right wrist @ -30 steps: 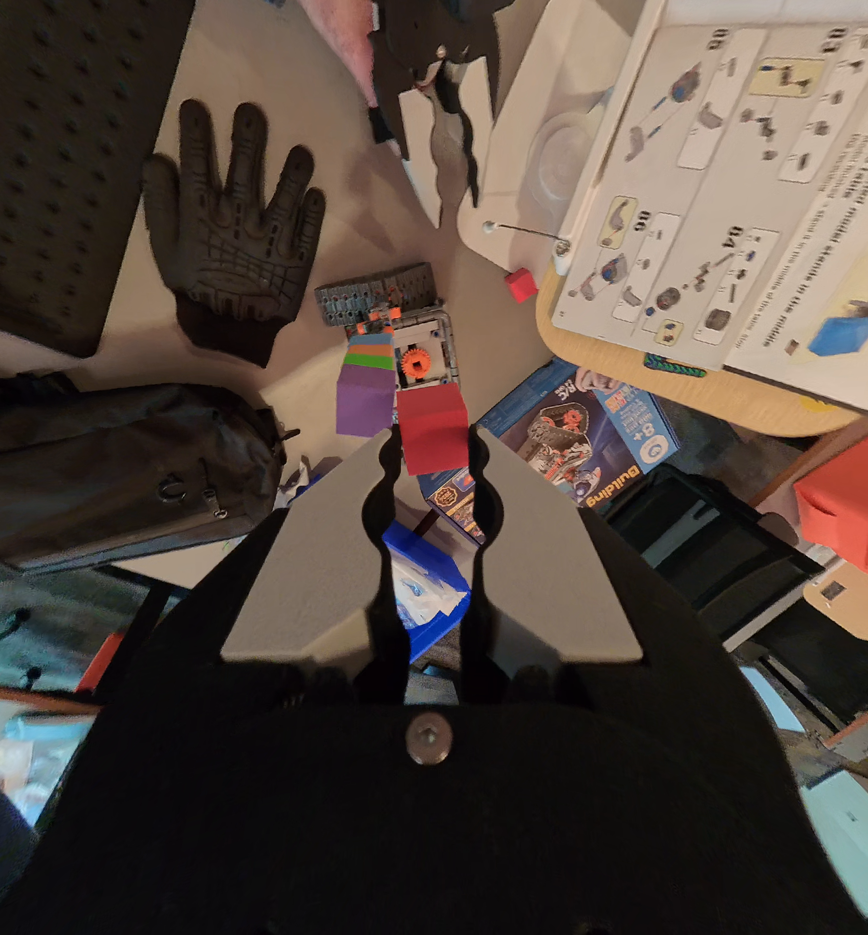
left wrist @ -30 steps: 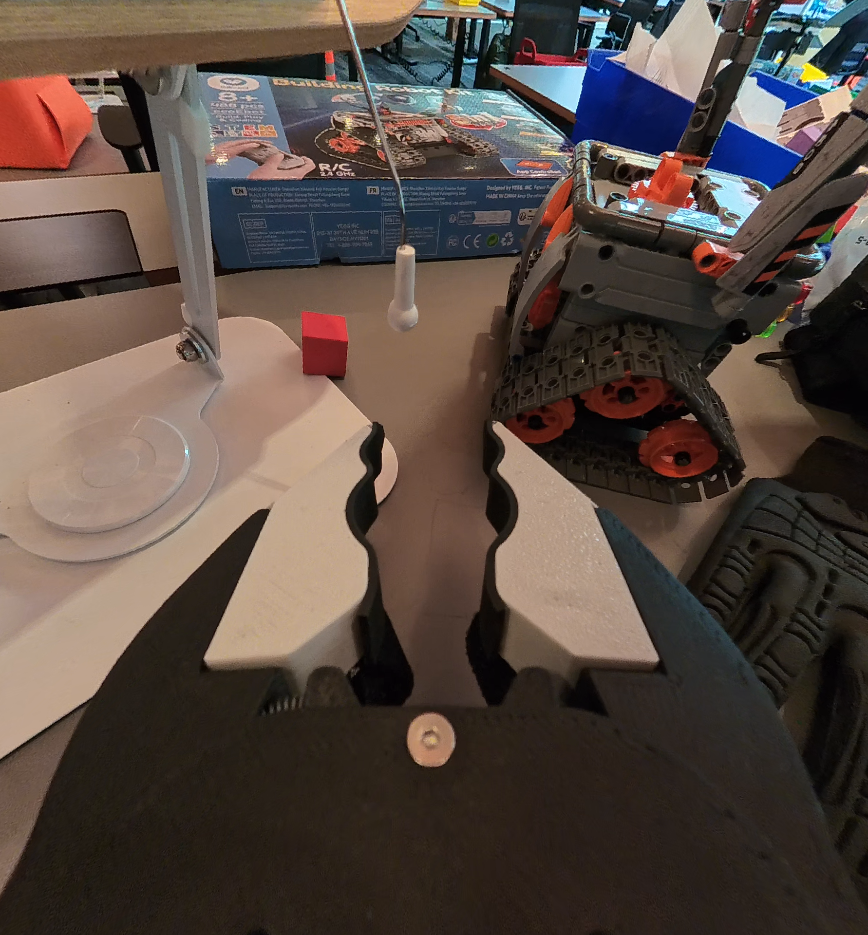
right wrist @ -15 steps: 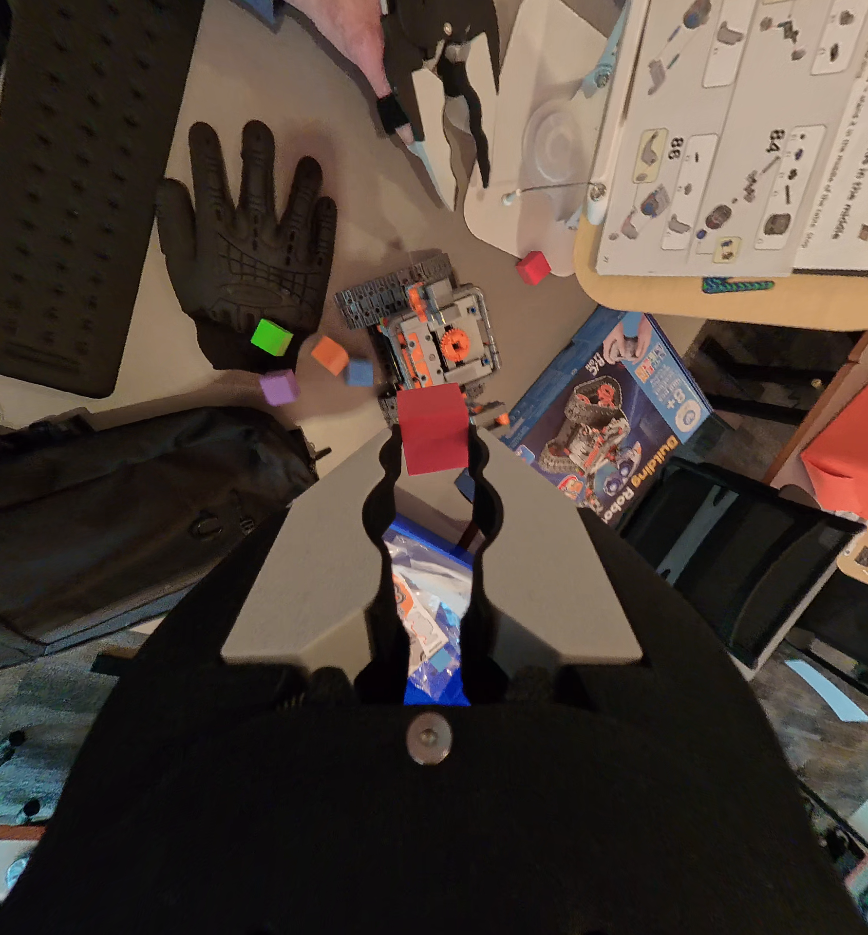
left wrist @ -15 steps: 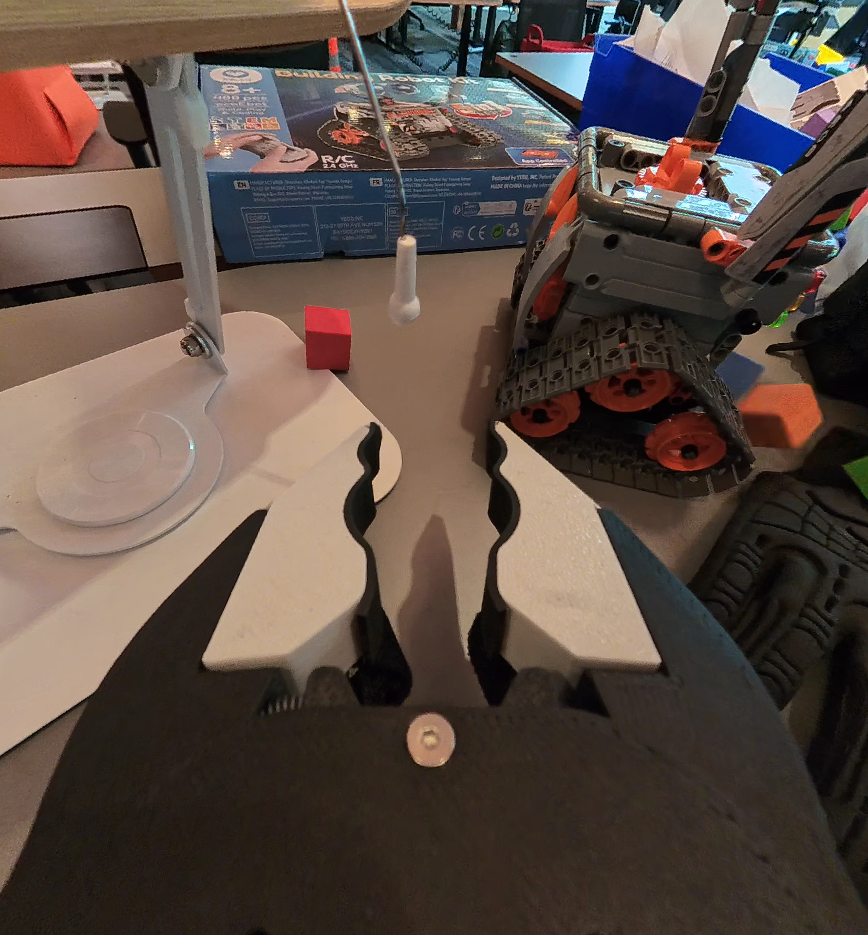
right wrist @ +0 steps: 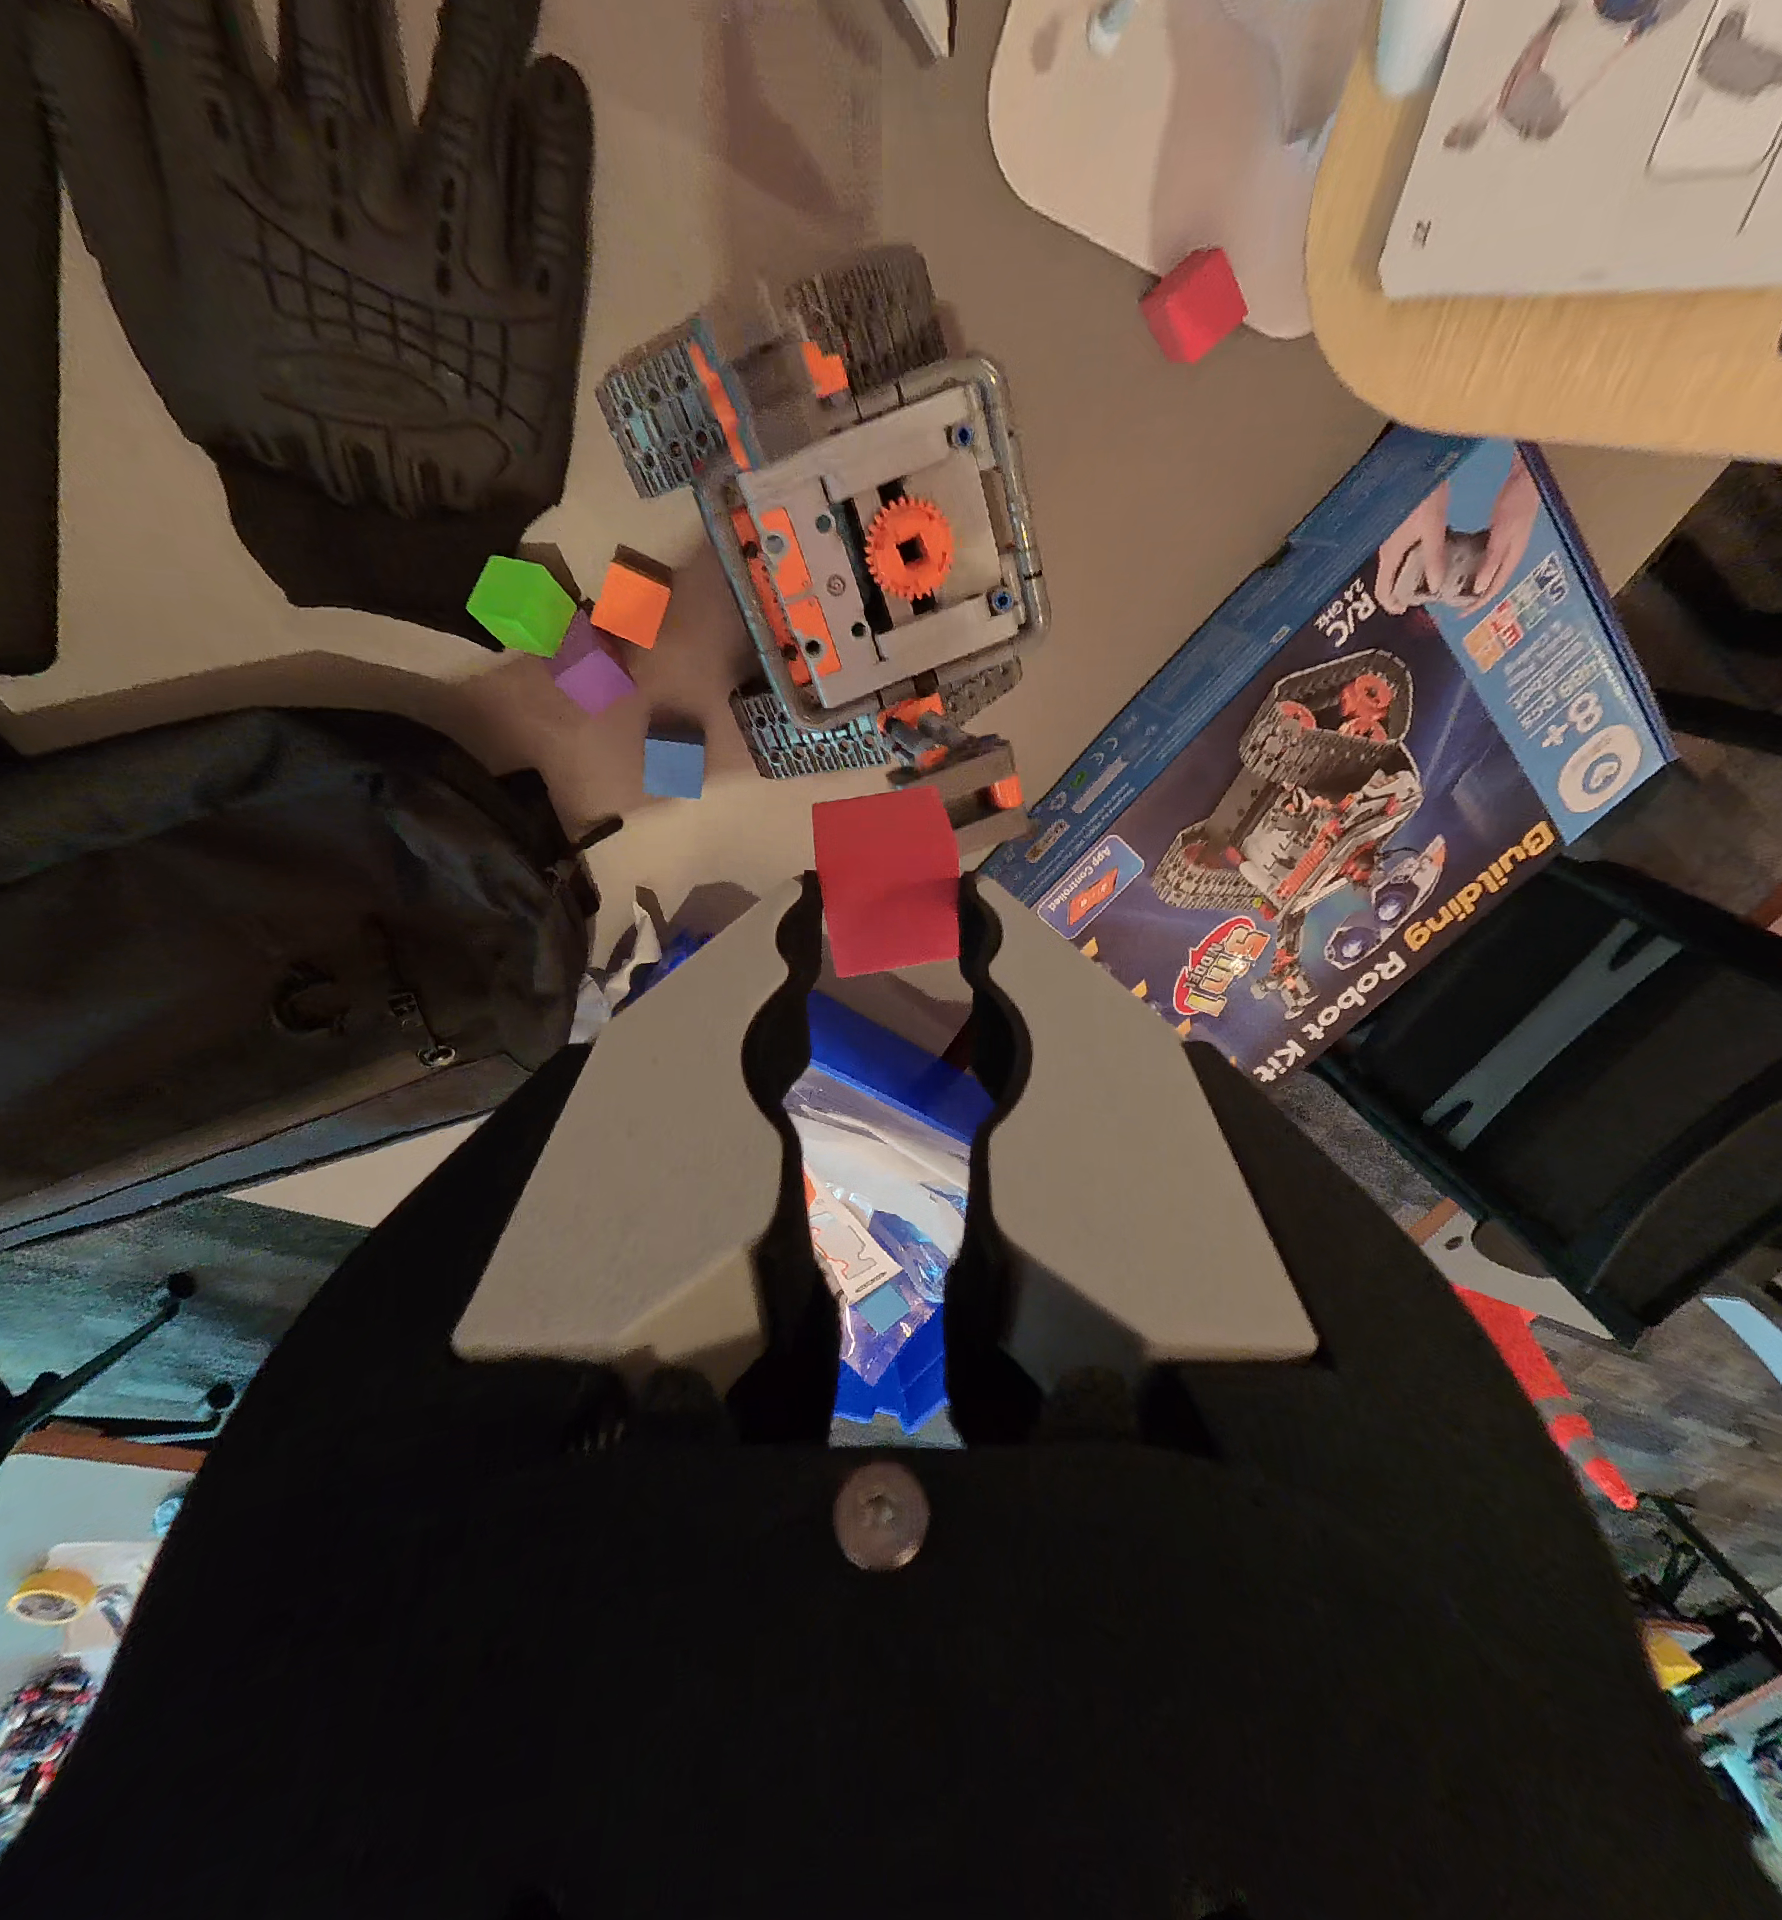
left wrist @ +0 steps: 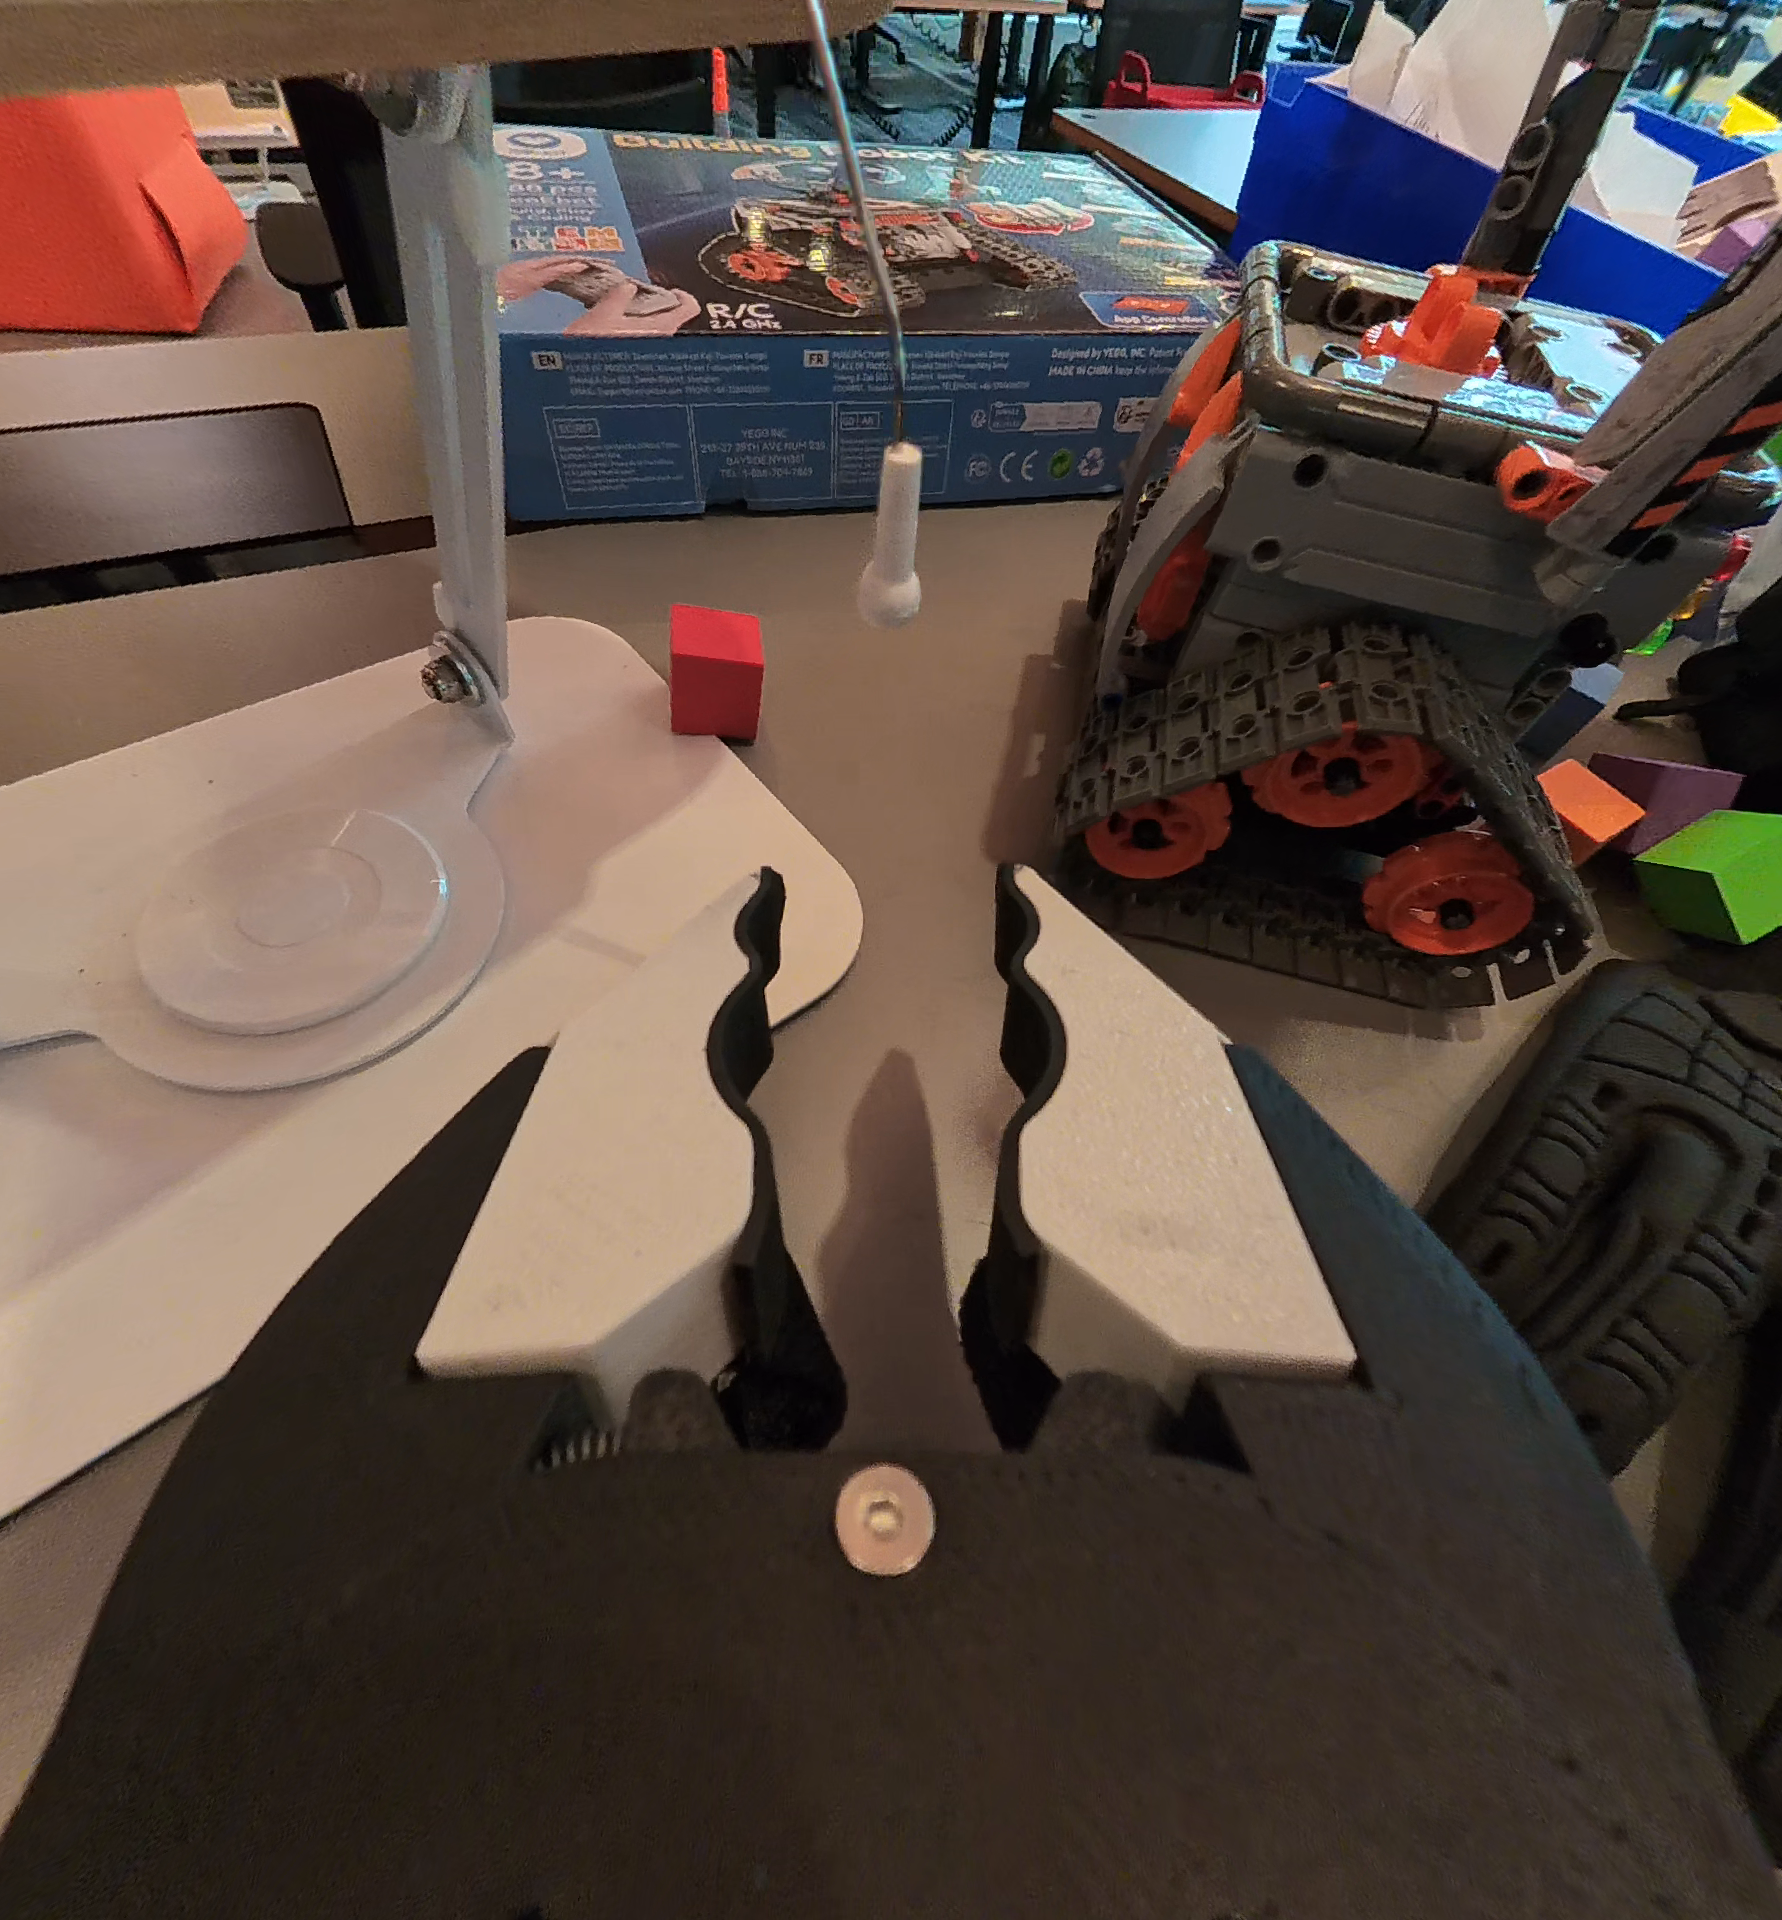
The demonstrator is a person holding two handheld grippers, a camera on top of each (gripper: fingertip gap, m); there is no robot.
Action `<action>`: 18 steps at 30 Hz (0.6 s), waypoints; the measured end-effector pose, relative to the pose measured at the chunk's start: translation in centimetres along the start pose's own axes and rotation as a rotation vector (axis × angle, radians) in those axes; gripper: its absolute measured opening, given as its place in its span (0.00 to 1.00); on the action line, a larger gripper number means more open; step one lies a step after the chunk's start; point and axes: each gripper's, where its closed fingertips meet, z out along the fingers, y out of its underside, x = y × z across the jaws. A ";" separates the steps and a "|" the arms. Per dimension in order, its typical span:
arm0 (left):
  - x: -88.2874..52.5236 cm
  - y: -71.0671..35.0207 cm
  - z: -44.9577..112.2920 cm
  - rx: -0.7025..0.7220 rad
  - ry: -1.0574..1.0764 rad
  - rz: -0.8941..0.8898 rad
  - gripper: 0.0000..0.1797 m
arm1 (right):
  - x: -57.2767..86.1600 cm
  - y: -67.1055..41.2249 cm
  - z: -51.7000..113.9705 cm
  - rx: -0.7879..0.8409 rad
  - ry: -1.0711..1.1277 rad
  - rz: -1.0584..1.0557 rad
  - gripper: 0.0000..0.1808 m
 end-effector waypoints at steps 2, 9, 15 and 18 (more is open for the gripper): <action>-0.1 0.0 0.2 -0.002 0.002 0.000 0.22 | 0.7 0.6 0.7 -0.018 -0.009 0.005 0.14; 0.4 0.1 0.6 -0.017 0.020 0.017 0.22 | 1.5 0.7 2.8 -0.012 -0.079 -0.019 0.13; 0.2 0.0 0.5 -0.010 0.020 0.012 0.22 | 1.9 0.7 3.8 -0.032 -0.117 -0.060 0.14; 0.3 0.1 0.5 -0.013 0.022 0.013 0.22 | 2.1 0.6 3.9 -0.032 -0.137 -0.077 0.14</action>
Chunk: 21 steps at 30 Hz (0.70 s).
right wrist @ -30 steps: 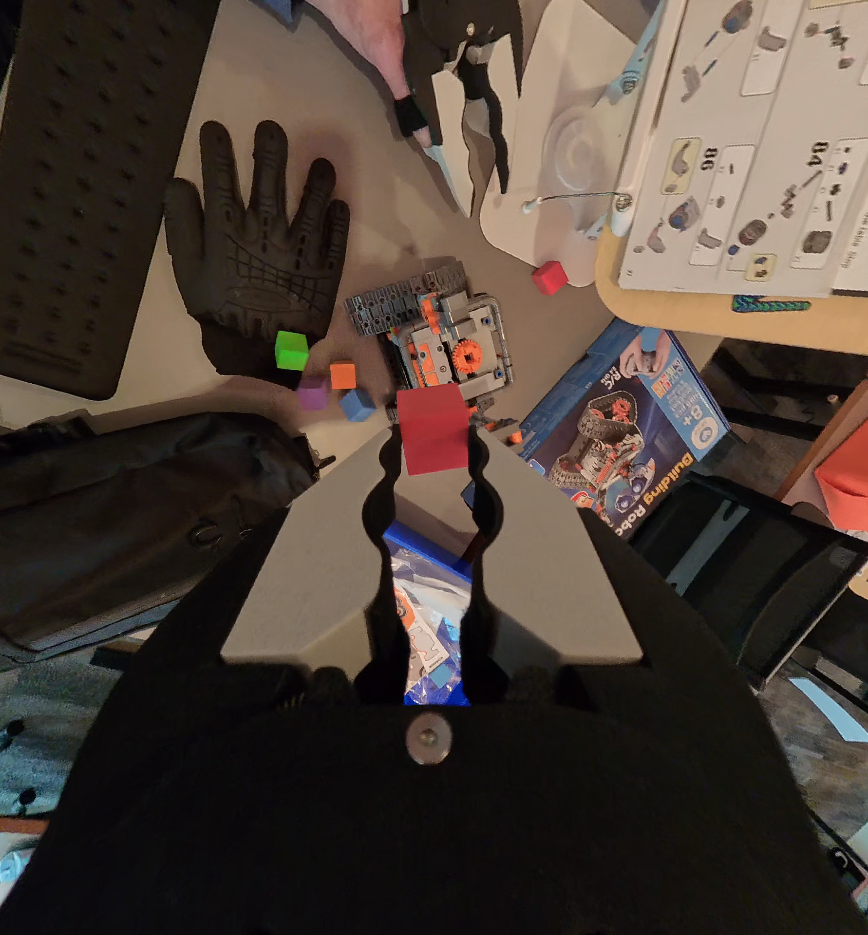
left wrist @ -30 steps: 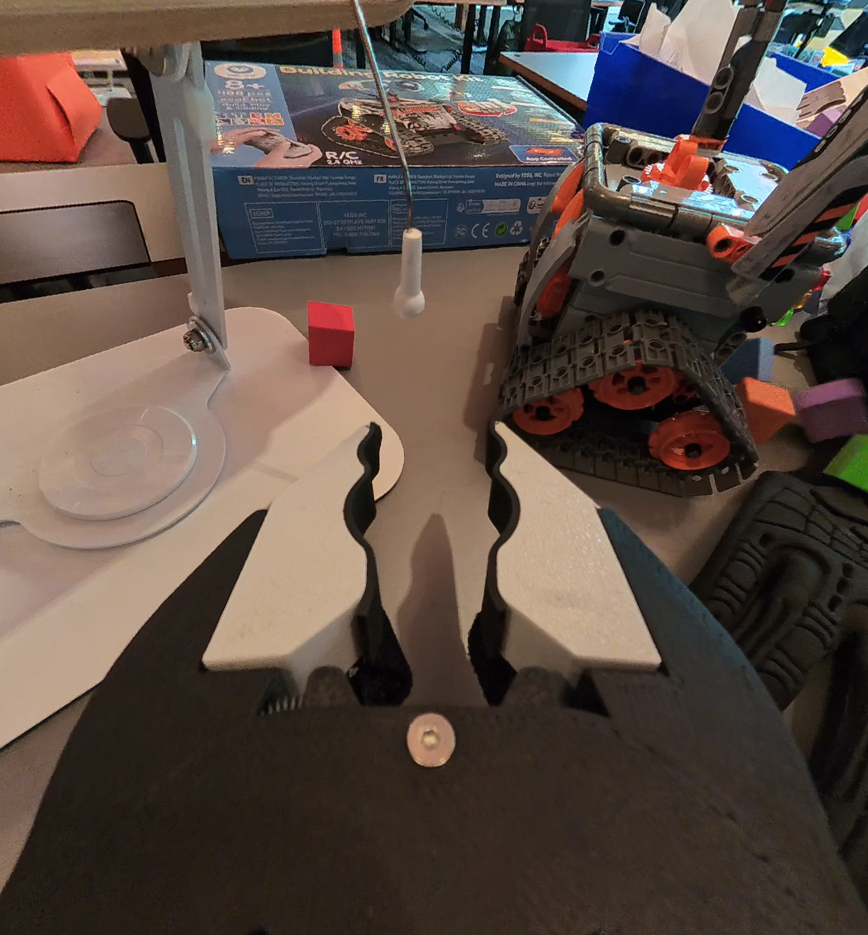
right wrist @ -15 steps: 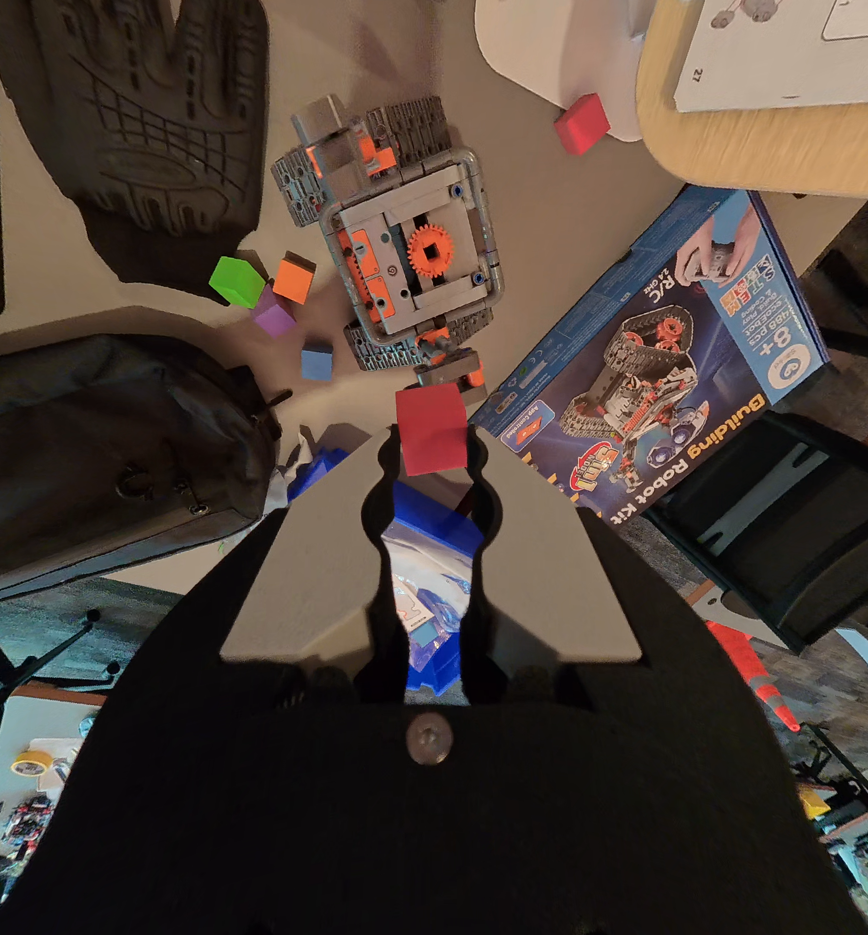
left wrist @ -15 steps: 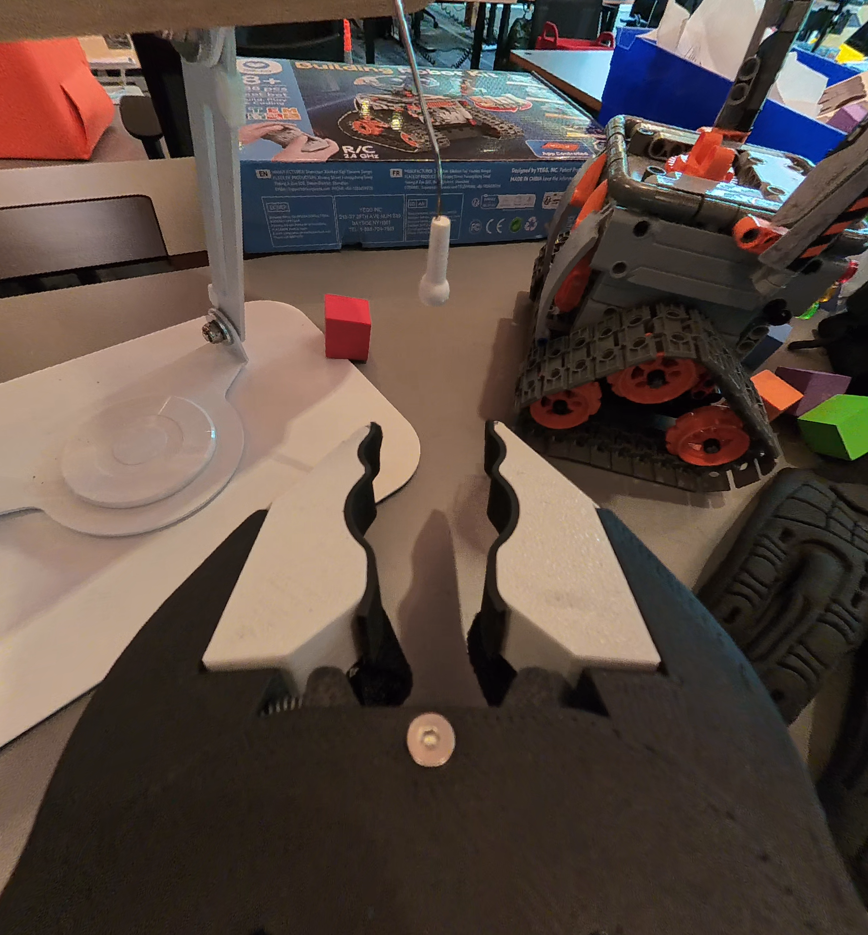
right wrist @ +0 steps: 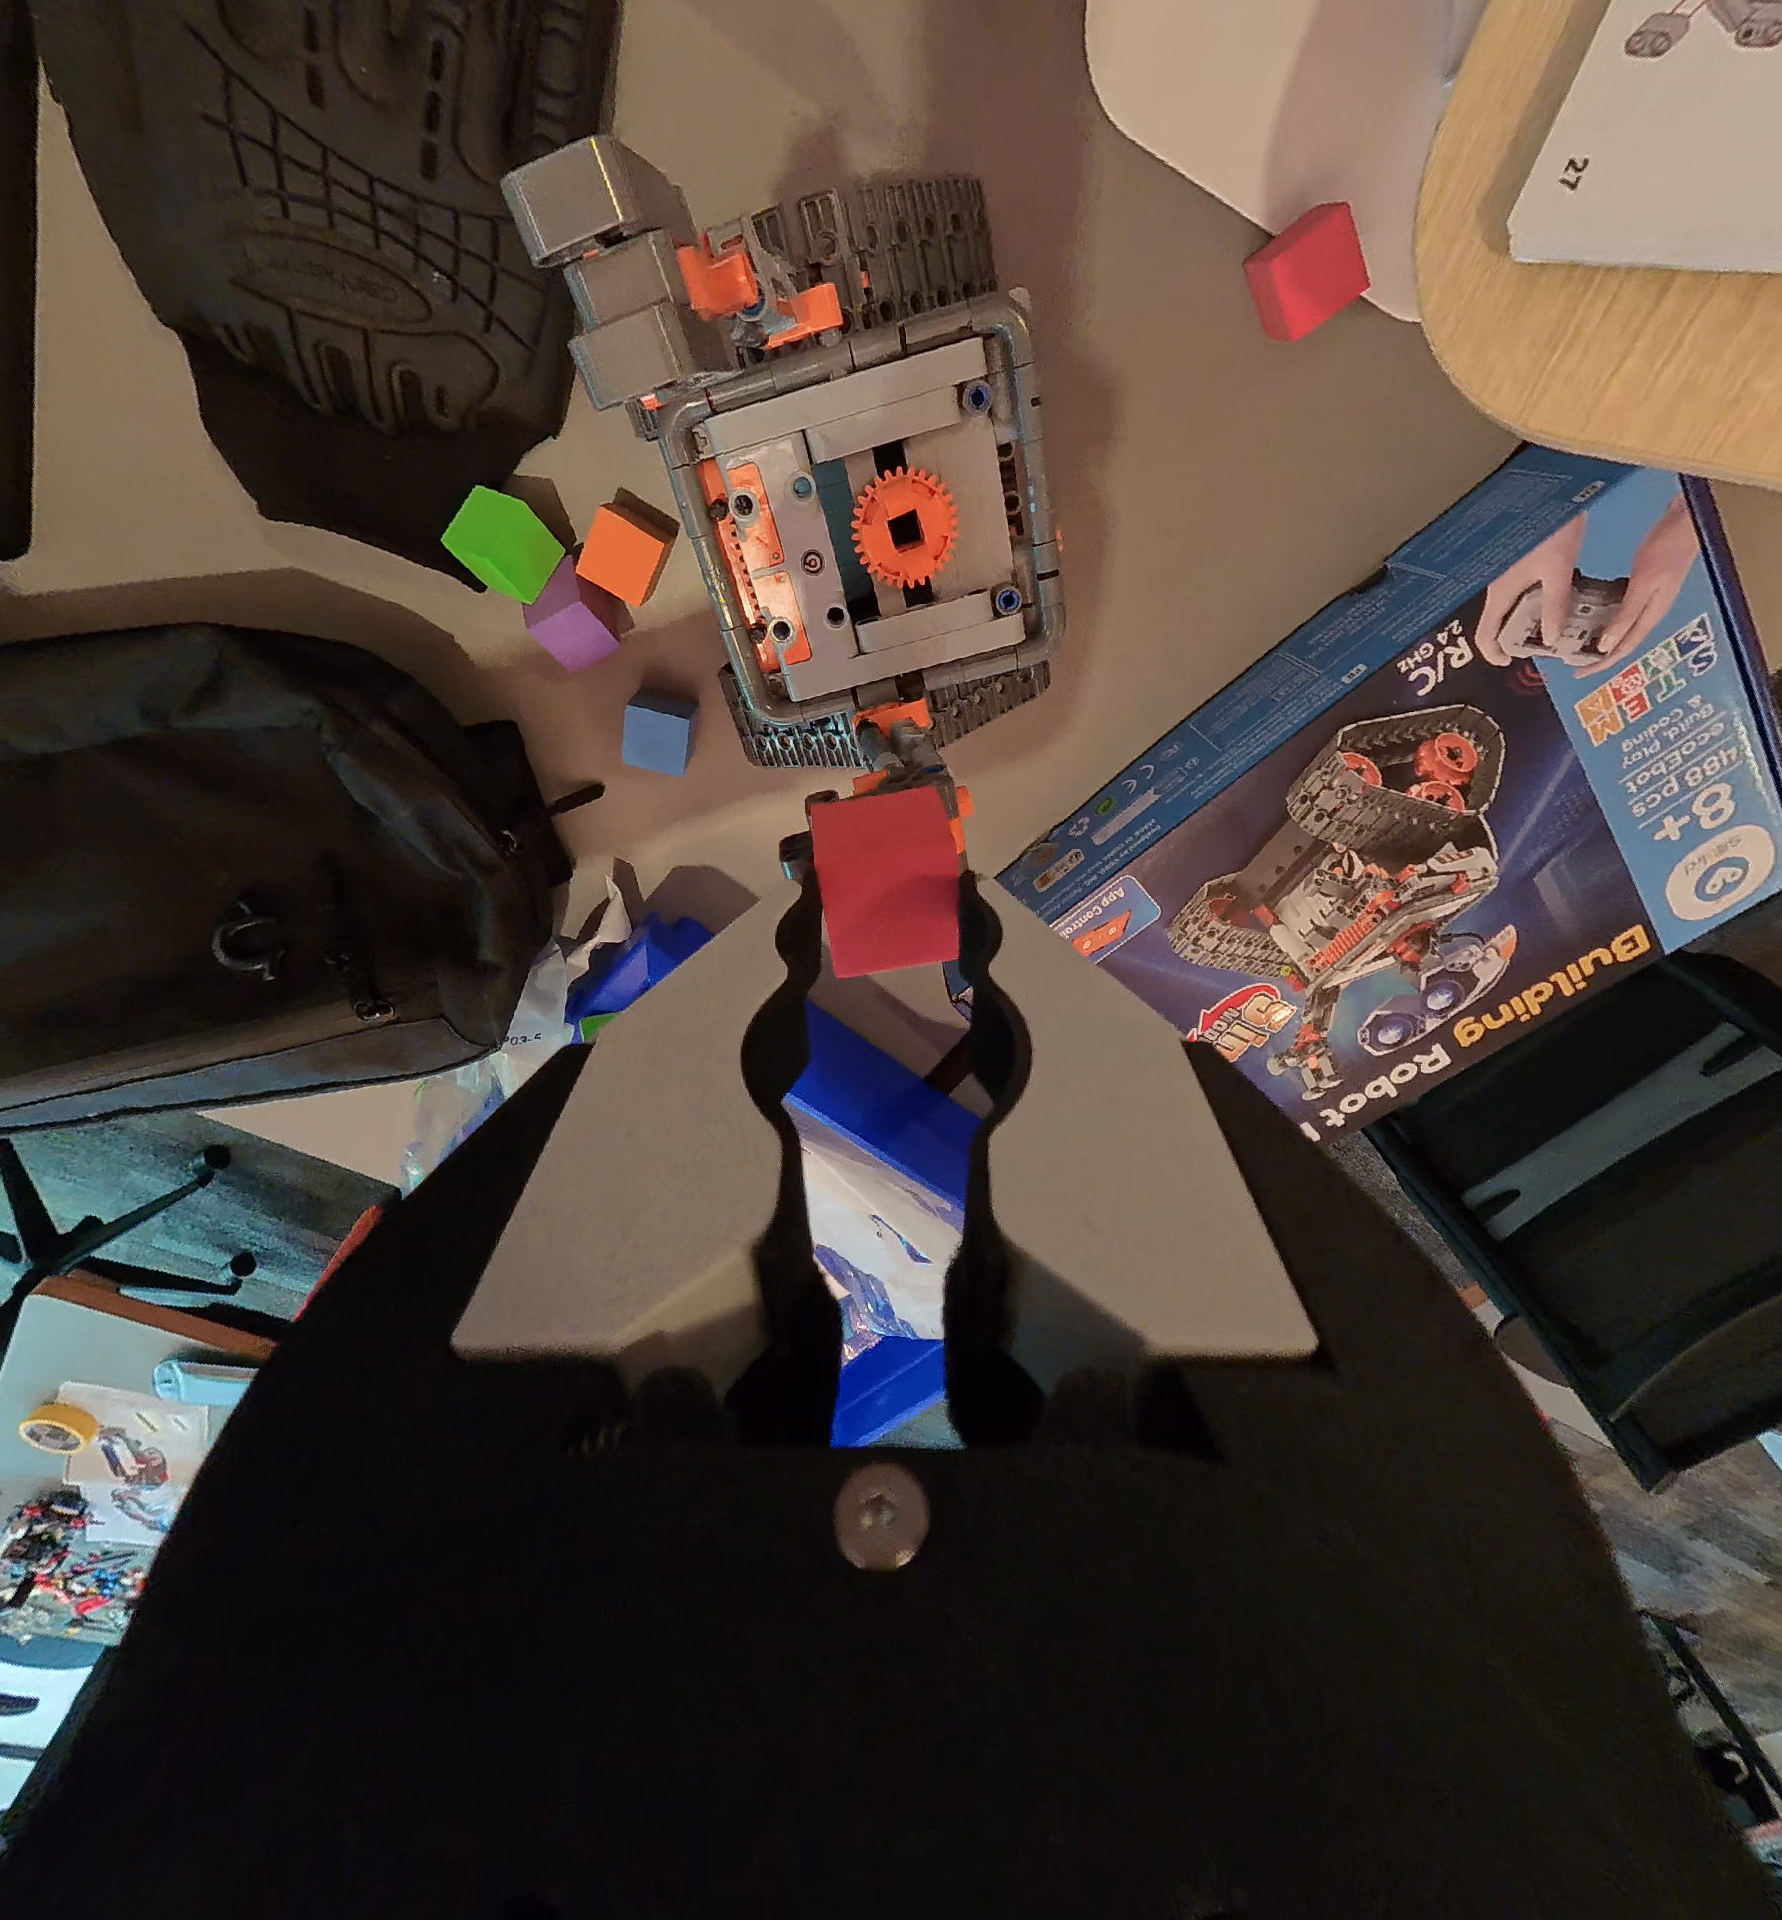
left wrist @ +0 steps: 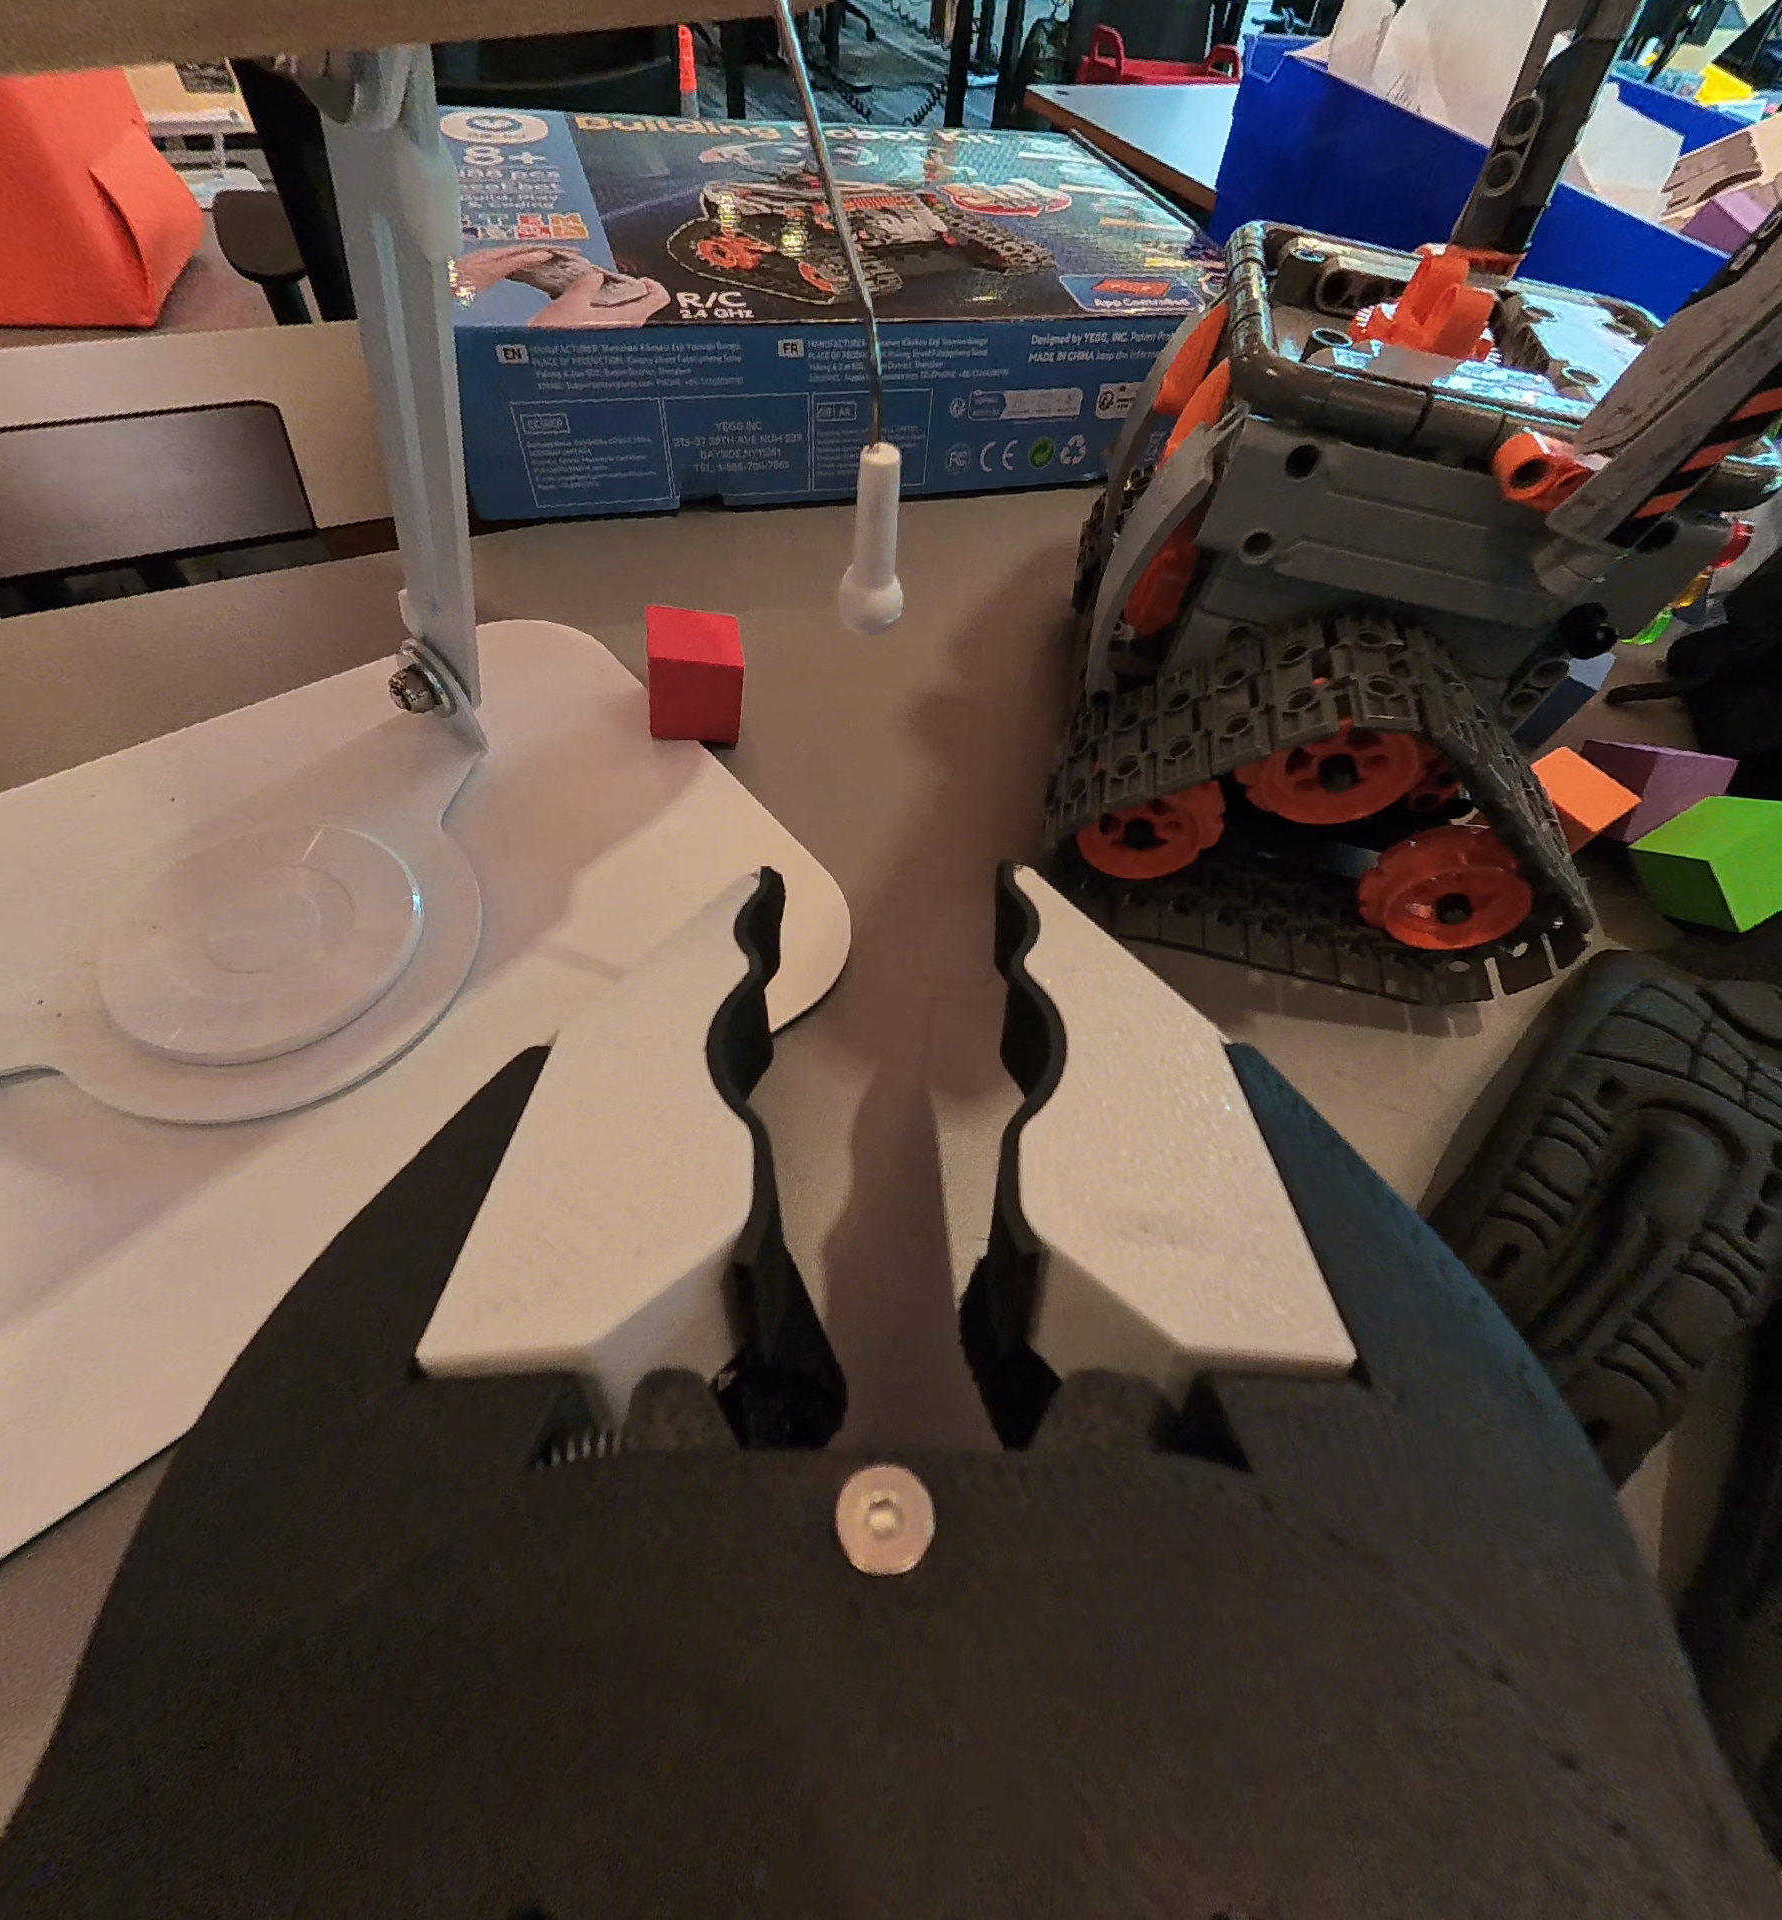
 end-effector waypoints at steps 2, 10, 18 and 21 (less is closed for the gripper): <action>0.0 0.1 0.0 -0.003 0.002 0.002 0.22 | 0.0 0.0 0.1 -0.007 -0.014 -0.015 0.14; 0.0 0.1 0.0 -0.006 0.000 0.004 0.22 | 0.2 0.2 0.0 -0.038 -0.022 -0.070 0.13; 0.0 0.2 0.0 -0.011 -0.001 0.011 0.22 | 0.2 0.1 0.2 -0.035 -0.020 -0.095 0.14; 0.0 0.2 0.1 -0.012 0.001 0.014 0.22 | 0.2 0.2 0.1 -0.035 -0.021 -0.078 0.17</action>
